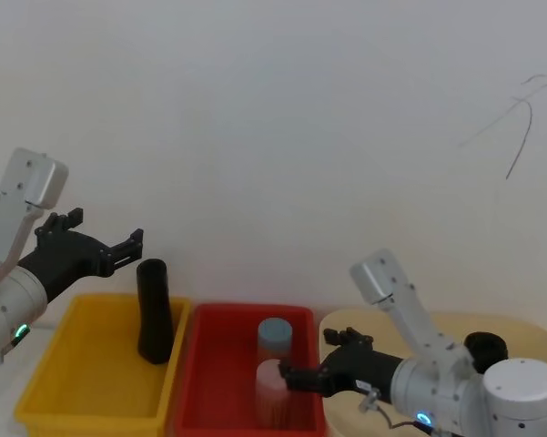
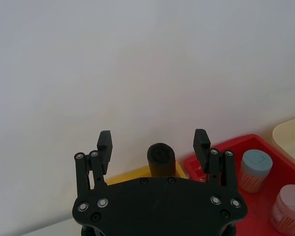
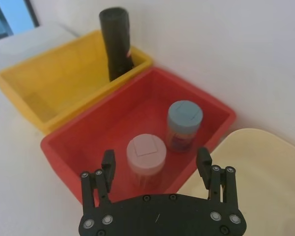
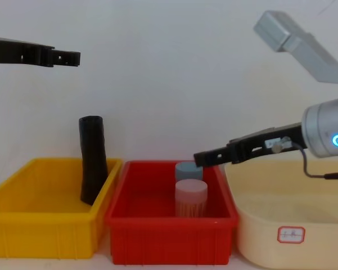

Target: Pick up the garbage bag with the one hand and transfer it to the other hand.

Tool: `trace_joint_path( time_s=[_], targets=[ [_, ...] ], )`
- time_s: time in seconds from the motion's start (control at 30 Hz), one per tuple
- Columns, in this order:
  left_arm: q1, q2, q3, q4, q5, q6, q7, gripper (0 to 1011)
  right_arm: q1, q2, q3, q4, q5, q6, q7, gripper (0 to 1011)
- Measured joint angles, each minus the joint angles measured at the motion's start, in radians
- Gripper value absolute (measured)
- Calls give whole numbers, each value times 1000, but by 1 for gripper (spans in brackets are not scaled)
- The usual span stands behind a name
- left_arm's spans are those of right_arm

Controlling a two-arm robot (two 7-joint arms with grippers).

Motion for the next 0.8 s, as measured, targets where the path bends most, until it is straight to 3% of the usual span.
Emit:
trace_joint_path(
  time_s=[0.8],
  targets=[
    [0,0,0,0,0,0,0,1002,170,-3,-184,106,-128,109,136,1001]
  ],
)
